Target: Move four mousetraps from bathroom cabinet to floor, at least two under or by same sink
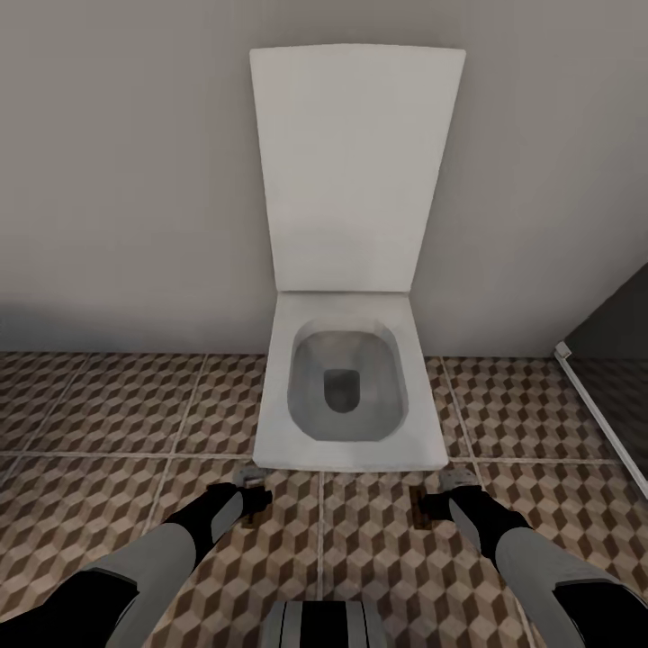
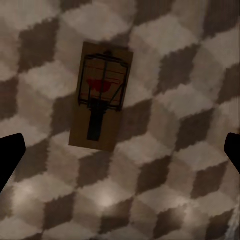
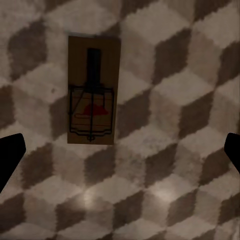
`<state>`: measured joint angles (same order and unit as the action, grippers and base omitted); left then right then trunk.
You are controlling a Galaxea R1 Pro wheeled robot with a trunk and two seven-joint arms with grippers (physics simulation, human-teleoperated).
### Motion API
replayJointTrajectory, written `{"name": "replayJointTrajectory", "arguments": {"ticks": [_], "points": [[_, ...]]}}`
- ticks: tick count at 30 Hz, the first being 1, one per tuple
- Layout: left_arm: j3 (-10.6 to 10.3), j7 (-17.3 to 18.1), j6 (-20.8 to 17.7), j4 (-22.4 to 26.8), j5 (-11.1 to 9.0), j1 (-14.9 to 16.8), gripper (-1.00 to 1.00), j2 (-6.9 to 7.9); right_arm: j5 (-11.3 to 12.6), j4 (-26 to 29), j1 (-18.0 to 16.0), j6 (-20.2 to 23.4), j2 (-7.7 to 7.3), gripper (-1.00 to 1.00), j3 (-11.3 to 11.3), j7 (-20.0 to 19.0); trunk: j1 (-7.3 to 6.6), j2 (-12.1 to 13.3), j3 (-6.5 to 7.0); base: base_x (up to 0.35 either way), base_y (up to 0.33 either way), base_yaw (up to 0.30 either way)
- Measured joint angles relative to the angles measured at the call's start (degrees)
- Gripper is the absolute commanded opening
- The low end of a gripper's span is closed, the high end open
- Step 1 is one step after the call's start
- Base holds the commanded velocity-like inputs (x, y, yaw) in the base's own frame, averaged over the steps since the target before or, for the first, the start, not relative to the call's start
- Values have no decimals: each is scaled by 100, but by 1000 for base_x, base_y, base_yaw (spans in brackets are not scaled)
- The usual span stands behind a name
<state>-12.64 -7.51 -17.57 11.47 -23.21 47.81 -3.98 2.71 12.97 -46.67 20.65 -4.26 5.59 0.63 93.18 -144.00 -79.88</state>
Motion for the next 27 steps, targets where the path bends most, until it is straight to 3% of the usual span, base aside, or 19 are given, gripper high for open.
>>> {"name": "replayJointTrajectory", "arguments": {"ticks": [19, 27], "points": [[0, 0, -9, 0, 0, -1, 100, 0, 0, 0, 0, 0, 0, 100, 0, 0, 2, 0, 0, -226, 0, 0], [0, 0, -9, 0, 0, 0, 100, 0, 0, 0, 0, 0, 0, 100, 0, -1, 1, 0, 0, -85, 0, 0]]}}
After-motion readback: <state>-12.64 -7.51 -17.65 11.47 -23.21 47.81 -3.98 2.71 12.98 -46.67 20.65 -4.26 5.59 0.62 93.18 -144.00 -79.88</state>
